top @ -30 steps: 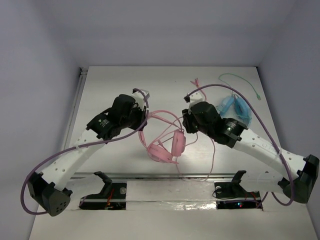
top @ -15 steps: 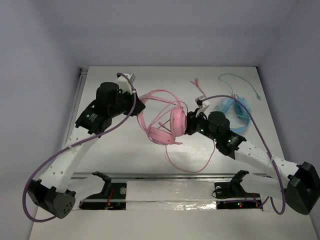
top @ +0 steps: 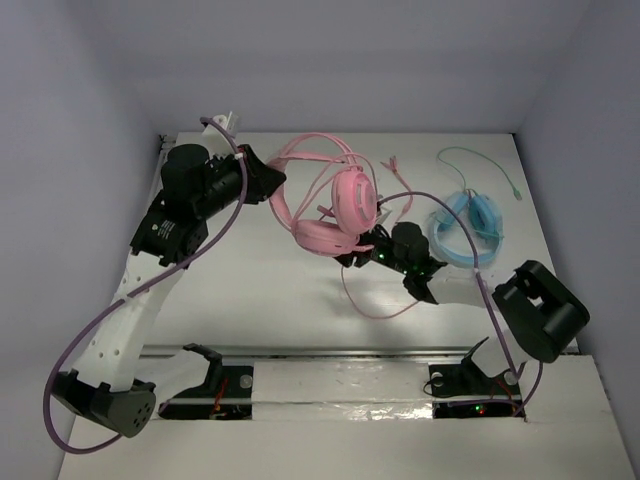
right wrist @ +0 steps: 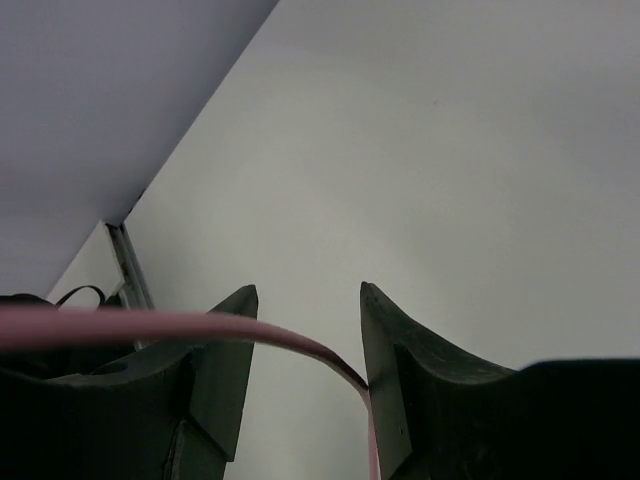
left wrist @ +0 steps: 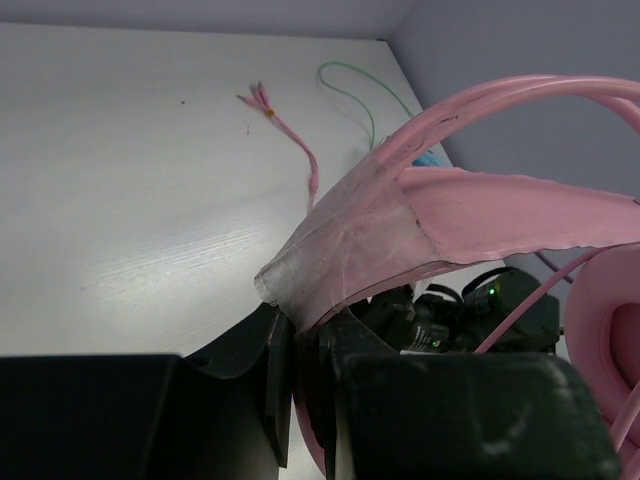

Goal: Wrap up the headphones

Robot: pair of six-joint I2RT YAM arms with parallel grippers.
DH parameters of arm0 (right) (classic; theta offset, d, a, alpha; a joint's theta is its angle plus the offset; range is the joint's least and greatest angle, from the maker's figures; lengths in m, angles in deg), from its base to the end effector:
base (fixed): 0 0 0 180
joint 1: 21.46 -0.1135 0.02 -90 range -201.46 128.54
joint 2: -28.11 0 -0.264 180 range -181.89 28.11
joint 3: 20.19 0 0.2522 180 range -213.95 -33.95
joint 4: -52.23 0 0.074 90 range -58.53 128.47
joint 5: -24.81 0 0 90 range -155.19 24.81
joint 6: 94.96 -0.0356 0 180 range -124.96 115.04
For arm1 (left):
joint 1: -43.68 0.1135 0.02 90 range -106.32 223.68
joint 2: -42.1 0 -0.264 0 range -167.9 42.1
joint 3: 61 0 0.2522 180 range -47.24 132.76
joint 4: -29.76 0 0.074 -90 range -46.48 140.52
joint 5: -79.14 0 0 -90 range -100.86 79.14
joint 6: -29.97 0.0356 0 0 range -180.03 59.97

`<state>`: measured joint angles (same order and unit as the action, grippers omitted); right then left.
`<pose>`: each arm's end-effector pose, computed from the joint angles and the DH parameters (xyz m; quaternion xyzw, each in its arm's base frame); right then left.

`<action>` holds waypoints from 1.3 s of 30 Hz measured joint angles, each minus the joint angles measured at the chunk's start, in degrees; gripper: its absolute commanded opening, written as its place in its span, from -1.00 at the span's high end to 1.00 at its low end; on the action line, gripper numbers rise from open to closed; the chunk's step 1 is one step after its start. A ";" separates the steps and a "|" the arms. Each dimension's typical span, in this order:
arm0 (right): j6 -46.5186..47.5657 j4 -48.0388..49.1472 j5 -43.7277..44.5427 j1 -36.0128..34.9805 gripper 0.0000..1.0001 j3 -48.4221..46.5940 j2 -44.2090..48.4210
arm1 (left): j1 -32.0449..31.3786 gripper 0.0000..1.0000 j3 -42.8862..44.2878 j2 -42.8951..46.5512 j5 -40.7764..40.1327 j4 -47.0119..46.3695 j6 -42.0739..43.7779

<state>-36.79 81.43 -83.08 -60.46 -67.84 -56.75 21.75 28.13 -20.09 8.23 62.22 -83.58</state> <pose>0.2294 0.1998 0.2089 -0.1484 0.7378 0.4712 0.4601 0.2079 -0.0963 0.4509 0.1011 0.7316 -0.3695 0.5639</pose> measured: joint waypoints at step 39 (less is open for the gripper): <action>-11.08 7.17 1.05 -6.21 1.00 8.35 -8.92 | 8.92 1.00 -6.54 -4.42 -8.50 -19.19 -23.82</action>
<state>-47.87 88.59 -82.04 -66.67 -59.49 -65.66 30.67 21.60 -24.51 -0.27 43.03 -107.40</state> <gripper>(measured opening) 0.040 0.073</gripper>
